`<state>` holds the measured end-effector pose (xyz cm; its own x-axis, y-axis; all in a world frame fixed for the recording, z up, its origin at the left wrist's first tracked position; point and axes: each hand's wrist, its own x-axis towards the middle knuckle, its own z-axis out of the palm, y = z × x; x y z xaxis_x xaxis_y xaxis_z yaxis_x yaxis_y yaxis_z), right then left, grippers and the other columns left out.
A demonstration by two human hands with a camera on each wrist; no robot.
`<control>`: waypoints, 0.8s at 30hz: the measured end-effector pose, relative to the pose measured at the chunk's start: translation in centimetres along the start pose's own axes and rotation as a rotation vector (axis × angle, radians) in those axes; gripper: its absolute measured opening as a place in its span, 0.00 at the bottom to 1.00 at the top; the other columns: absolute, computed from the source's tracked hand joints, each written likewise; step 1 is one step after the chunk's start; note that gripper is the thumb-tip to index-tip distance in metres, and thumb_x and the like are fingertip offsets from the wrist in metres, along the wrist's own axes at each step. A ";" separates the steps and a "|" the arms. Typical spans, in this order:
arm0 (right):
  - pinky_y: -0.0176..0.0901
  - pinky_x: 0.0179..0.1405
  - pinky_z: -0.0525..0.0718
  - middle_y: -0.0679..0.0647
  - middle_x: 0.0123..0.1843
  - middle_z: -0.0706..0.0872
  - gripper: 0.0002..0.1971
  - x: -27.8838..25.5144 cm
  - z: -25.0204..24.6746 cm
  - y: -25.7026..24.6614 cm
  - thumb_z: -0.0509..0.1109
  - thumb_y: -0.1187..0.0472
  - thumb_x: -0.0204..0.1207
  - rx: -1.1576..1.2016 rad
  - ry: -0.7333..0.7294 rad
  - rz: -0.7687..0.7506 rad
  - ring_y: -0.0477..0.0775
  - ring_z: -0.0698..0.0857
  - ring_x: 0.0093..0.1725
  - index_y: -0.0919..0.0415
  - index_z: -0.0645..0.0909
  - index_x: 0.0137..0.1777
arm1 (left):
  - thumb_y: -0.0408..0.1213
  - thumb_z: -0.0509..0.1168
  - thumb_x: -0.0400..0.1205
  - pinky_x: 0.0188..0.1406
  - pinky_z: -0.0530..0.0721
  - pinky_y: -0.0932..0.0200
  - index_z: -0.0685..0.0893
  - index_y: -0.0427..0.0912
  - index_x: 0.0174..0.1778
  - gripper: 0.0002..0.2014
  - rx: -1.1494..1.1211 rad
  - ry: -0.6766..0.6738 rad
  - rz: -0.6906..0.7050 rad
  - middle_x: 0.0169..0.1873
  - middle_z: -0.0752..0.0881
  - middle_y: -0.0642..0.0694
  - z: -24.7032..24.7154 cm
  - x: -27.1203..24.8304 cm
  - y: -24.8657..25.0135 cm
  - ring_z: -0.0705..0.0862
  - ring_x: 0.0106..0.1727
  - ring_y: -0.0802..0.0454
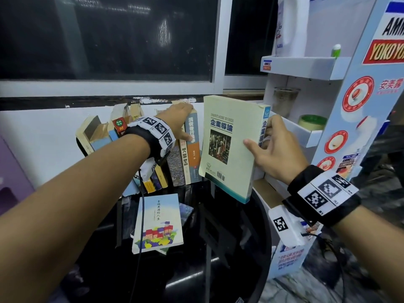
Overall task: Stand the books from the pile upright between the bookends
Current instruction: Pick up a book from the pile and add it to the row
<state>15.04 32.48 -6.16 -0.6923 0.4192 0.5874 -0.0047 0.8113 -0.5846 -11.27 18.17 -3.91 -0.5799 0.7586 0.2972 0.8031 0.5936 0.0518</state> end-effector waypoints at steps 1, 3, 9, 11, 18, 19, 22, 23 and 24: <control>0.25 0.43 0.82 0.42 0.59 0.82 0.22 0.1 0.1 -0.1 0.75 0.57 0.79 -0.006 0.006 0.001 0.42 0.83 0.54 0.63 0.69 0.64 | 0.48 0.82 0.70 0.78 0.68 0.45 0.62 0.37 0.82 0.50 -0.001 0.006 0.004 0.79 0.70 0.39 0.0 0.0 0.0 0.68 0.80 0.40; 0.21 0.39 0.80 0.45 0.61 0.84 0.22 0.4 0.4 -0.2 0.75 0.57 0.78 -0.016 0.021 0.001 0.42 0.84 0.53 0.64 0.69 0.64 | 0.48 0.82 0.70 0.79 0.67 0.46 0.61 0.37 0.83 0.51 -0.002 0.010 0.007 0.80 0.69 0.39 0.1 0.0 -0.1 0.67 0.81 0.41; 0.14 0.33 0.73 0.54 0.63 0.87 0.21 1.4 1.1 -0.8 0.76 0.58 0.78 -0.085 0.055 -0.006 0.44 0.80 0.51 0.66 0.69 0.62 | 0.48 0.82 0.70 0.81 0.64 0.47 0.59 0.37 0.84 0.52 -0.004 0.020 0.012 0.82 0.67 0.39 0.2 -0.3 -0.1 0.64 0.83 0.41; 0.13 0.32 0.72 0.56 0.63 0.87 0.21 1.7 1.3 -0.9 0.75 0.59 0.78 -0.107 0.054 -0.010 0.45 0.80 0.51 0.67 0.69 0.61 | 0.48 0.81 0.71 0.81 0.62 0.47 0.58 0.36 0.85 0.52 -0.006 0.021 0.010 0.83 0.65 0.39 0.2 -0.4 0.1 0.63 0.83 0.41; 0.13 0.28 0.70 0.58 0.62 0.86 0.21 3.1 1.4 -1.7 0.74 0.59 0.79 -0.172 0.018 0.001 0.47 0.78 0.48 0.67 0.69 0.63 | 0.47 0.81 0.72 0.81 0.63 0.47 0.58 0.37 0.85 0.52 -0.001 0.020 0.000 0.83 0.65 0.39 -0.1 -0.8 0.4 0.63 0.83 0.41; 0.12 0.28 0.70 0.58 0.62 0.85 0.21 3.3 1.4 -1.8 0.74 0.59 0.79 -0.176 0.010 -0.002 0.47 0.78 0.49 0.67 0.69 0.63 | 0.47 0.81 0.72 0.81 0.63 0.48 0.58 0.37 0.85 0.52 0.000 0.020 -0.001 0.83 0.65 0.39 -0.1 -0.9 0.4 0.63 0.84 0.41; 0.12 0.27 0.70 0.57 0.63 0.85 0.21 3.8 1.5 -2.5 0.74 0.59 0.79 -0.192 -0.006 -0.010 0.47 0.78 0.49 0.66 0.68 0.64 | 0.47 0.81 0.72 0.82 0.63 0.47 0.57 0.37 0.85 0.52 0.003 0.026 -0.001 0.84 0.64 0.39 -0.2 -1.1 0.6 0.63 0.84 0.42; 0.13 0.26 0.70 0.57 0.63 0.85 0.21 4.0 1.5 -2.7 0.75 0.59 0.79 -0.196 -0.007 -0.013 0.47 0.78 0.49 0.66 0.68 0.63 | 0.47 0.80 0.72 0.82 0.62 0.47 0.57 0.36 0.85 0.52 0.003 0.026 0.000 0.84 0.64 0.39 -0.3 -1.1 0.6 0.63 0.84 0.41; 0.14 0.26 0.71 0.57 0.62 0.86 0.21 4.1 1.6 -2.9 0.75 0.59 0.79 -0.200 -0.009 -0.015 0.48 0.79 0.48 0.65 0.68 0.62 | 0.47 0.80 0.72 0.82 0.62 0.48 0.58 0.36 0.85 0.51 0.002 0.024 0.002 0.83 0.64 0.39 -0.3 -1.1 0.6 0.63 0.84 0.41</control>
<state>11.05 31.21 -2.94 -0.6995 0.4032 0.5900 0.1276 0.8828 -0.4520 -10.07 17.62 -3.94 -0.5749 0.7529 0.3203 0.8038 0.5928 0.0494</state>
